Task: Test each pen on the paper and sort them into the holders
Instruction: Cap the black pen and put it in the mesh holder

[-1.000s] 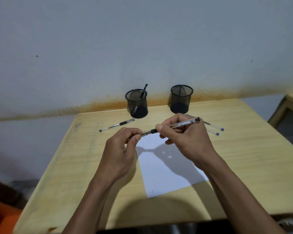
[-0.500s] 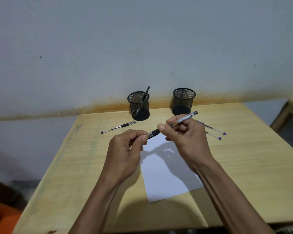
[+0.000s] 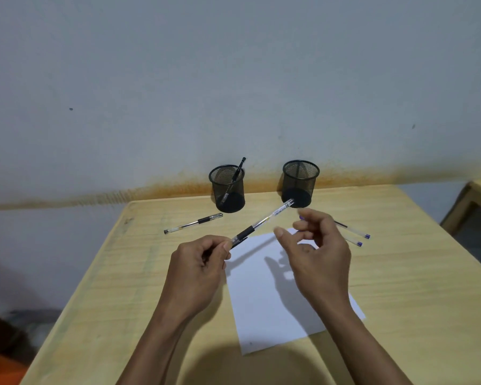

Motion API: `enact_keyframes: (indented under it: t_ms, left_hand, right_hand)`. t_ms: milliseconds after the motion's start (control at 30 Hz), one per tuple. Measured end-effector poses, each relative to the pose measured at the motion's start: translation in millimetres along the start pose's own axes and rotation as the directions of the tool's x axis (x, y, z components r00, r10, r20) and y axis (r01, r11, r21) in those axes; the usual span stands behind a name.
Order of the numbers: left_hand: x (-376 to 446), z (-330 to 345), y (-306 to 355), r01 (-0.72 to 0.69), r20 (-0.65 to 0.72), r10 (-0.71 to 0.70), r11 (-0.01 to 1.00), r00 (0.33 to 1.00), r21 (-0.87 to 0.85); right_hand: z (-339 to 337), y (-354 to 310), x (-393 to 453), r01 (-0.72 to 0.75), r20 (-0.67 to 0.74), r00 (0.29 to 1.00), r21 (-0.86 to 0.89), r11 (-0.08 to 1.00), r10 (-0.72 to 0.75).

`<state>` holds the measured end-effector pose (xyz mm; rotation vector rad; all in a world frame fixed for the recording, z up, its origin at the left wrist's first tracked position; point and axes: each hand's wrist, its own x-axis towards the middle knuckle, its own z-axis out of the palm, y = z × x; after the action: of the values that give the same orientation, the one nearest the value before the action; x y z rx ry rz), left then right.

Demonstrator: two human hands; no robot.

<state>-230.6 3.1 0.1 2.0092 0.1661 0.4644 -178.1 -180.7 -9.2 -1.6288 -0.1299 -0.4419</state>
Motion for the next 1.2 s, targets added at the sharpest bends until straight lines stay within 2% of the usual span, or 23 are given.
enact_keyframes:
  t_ms: [33,100,133,233,400,467,500,600,667,800,1000,1100,1200]
  left_hand:
    - [0.1,-0.4,0.5,0.008,-0.002,-0.008,1.0,1.0,-0.001]
    - [-0.3,0.4,2.2,0.013,-0.003,-0.013,1.0,1.0,-0.007]
    - [-0.6,1.4,3.4,0.011,-0.005,-0.011,1.0,1.0,-0.023]
    - [-0.8,5.5,6.6,0.04,-0.022,-0.043,0.993,0.999,-0.111]
    - [7.0,8.7,13.6,0.128,-0.03,-0.138,0.967,0.99,-0.219]
    - [14.9,8.9,16.8,0.153,-0.058,-0.177,0.946,0.983,-0.286]
    - [20.0,9.2,16.1,0.162,-0.084,-0.195,0.939,0.977,-0.304]
    - [37.1,11.9,5.8,0.169,-0.185,-0.224,0.948,0.957,-0.271]
    - [48.6,14.4,-2.9,0.165,-0.239,-0.223,0.957,0.945,-0.24]
    - [80.1,21.8,-16.0,0.138,-0.274,-0.157,0.987,0.949,-0.088]
    - [136.9,33.6,-33.0,0.124,-0.232,-0.103,0.989,0.967,0.077]
    - [156.7,37.8,-40.6,0.133,-0.205,-0.109,0.985,0.973,0.11]
    - [167.7,42.5,-47.2,0.125,-0.198,-0.099,0.985,0.975,0.121]
  right_hand:
    - [0.0,2.1,-0.5,0.183,0.055,0.983,-0.111,0.977,-0.177]
    - [6.1,8.1,-1.7,0.514,0.235,0.855,-0.262,0.817,-0.463]
    - [10.3,11.9,-1.9,0.613,0.305,0.787,-0.29,0.735,-0.536]
    - [20.5,21.5,2.5,0.739,0.41,0.673,-0.336,0.583,-0.616]
    - [27.0,30.8,13.3,0.798,0.453,0.603,-0.342,0.496,-0.657]
    - [31.8,31.8,19.1,0.767,0.429,0.641,-0.332,0.549,-0.636]
    - [34.6,30.7,21.9,0.716,0.386,0.696,-0.316,0.623,-0.605]
    - [39.3,21.3,36.6,0.399,0.193,0.911,-0.198,0.895,-0.364]
    - [41.4,14.5,51.8,0.225,0.107,0.971,-0.114,0.968,-0.213]
    - [49.3,2.7,89.0,0.159,0.058,0.986,-0.008,0.987,-0.158]
    - [76.8,-8.5,150.9,0.075,-0.152,0.987,0.177,0.981,-0.048]
    - [98.1,3.9,170.2,-0.008,-0.16,0.987,0.15,0.989,0.032]
    - [117.3,20.0,176.6,-0.066,-0.103,0.992,0.082,0.994,0.075]
